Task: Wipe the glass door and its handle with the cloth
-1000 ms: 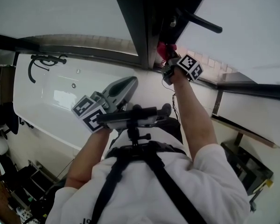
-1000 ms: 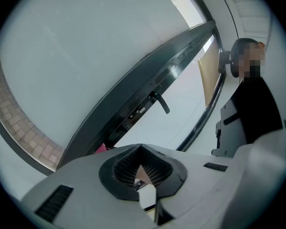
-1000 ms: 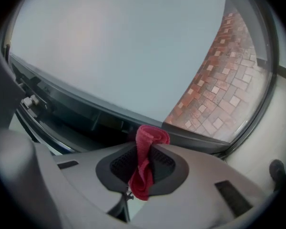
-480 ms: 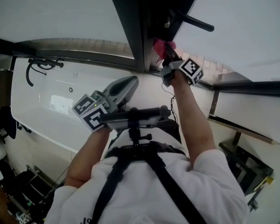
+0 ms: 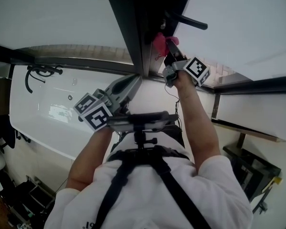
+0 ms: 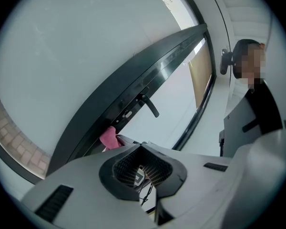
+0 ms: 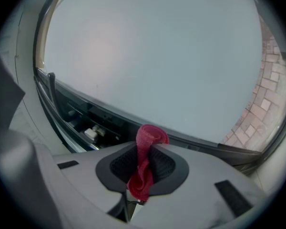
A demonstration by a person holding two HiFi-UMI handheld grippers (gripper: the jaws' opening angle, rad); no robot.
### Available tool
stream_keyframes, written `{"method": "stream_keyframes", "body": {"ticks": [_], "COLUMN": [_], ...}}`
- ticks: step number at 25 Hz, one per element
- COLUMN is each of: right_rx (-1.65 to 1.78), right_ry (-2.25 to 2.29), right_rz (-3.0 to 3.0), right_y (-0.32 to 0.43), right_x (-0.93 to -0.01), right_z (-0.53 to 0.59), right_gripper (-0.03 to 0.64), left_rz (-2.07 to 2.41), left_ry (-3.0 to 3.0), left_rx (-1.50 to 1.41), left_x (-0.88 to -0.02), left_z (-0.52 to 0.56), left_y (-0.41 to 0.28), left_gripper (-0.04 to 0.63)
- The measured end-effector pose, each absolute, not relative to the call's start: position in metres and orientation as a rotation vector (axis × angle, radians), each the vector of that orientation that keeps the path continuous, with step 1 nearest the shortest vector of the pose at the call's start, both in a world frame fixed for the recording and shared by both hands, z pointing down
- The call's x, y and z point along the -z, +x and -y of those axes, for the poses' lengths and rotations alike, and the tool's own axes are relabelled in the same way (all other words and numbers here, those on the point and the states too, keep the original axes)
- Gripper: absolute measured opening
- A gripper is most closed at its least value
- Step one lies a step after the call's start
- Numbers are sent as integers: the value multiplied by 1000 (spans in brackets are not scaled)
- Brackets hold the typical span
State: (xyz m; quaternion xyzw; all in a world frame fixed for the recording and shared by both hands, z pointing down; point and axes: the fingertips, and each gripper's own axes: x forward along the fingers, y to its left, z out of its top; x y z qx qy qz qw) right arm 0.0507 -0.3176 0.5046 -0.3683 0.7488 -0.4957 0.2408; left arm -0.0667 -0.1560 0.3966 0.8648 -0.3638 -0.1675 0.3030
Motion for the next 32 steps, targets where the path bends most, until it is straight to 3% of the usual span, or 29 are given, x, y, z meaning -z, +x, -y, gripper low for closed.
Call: {"method": "stream_keyframes", "body": {"ticks": [32], "right_rx": [1094], "right_ry": [-805], "right_rz": [-1942], "right_y": [73], "right_x": [-362], "right_z": [315], "right_gripper": [48], "left_rz": [917], "left_ry": [2347], "left_rx": [506], "left_x": [-377], "left_z": [148], "left_y": [-59], "left_gripper": [2]}}
